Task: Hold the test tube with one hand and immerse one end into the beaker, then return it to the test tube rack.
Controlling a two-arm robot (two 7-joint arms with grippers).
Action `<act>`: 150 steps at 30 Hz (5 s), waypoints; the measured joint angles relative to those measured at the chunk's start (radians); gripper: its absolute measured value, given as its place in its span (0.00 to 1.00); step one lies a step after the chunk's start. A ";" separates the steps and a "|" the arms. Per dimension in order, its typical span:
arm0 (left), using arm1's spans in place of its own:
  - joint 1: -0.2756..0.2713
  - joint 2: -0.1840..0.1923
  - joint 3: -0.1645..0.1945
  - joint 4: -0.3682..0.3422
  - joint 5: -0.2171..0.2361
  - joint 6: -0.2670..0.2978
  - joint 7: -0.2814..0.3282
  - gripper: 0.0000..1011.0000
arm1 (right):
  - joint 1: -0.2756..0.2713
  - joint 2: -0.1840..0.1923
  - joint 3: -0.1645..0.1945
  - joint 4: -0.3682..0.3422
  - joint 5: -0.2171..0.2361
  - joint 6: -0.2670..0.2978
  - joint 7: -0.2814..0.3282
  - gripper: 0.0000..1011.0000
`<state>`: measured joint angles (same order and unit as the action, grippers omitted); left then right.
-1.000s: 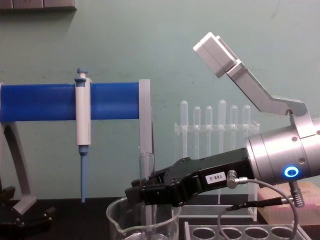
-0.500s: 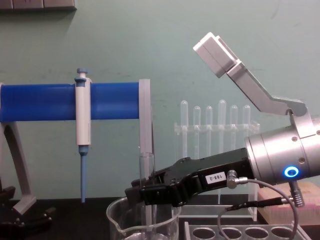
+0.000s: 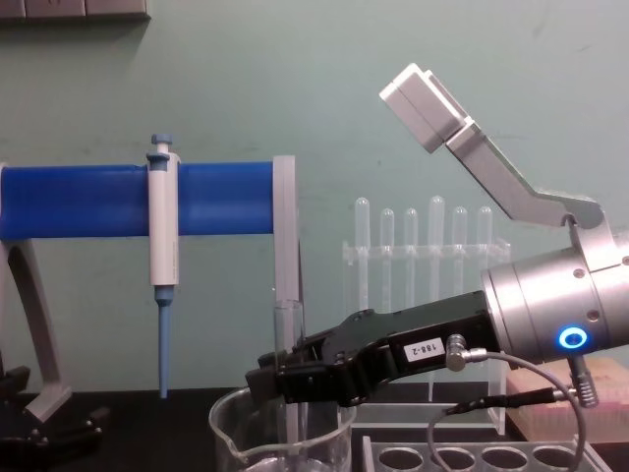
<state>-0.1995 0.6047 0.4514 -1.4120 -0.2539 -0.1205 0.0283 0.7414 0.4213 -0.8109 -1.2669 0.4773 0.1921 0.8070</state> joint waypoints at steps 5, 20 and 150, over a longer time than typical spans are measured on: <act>0.000 0.000 0.000 0.000 0.000 0.000 0.000 0.99 | 0.000 0.000 0.000 0.000 0.000 0.000 0.000 0.24; 0.000 0.000 0.000 0.000 0.000 0.000 0.000 0.99 | 0.000 0.000 0.000 0.000 0.000 0.000 0.000 0.24; 0.000 0.000 0.000 0.000 0.000 0.000 0.000 0.99 | -0.198 0.419 0.288 -0.510 0.247 0.000 -0.106 0.24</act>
<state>-0.1995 0.6046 0.4514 -1.4120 -0.2539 -0.1205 0.0283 0.5435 0.8400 -0.5233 -1.7768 0.7247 0.1925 0.7011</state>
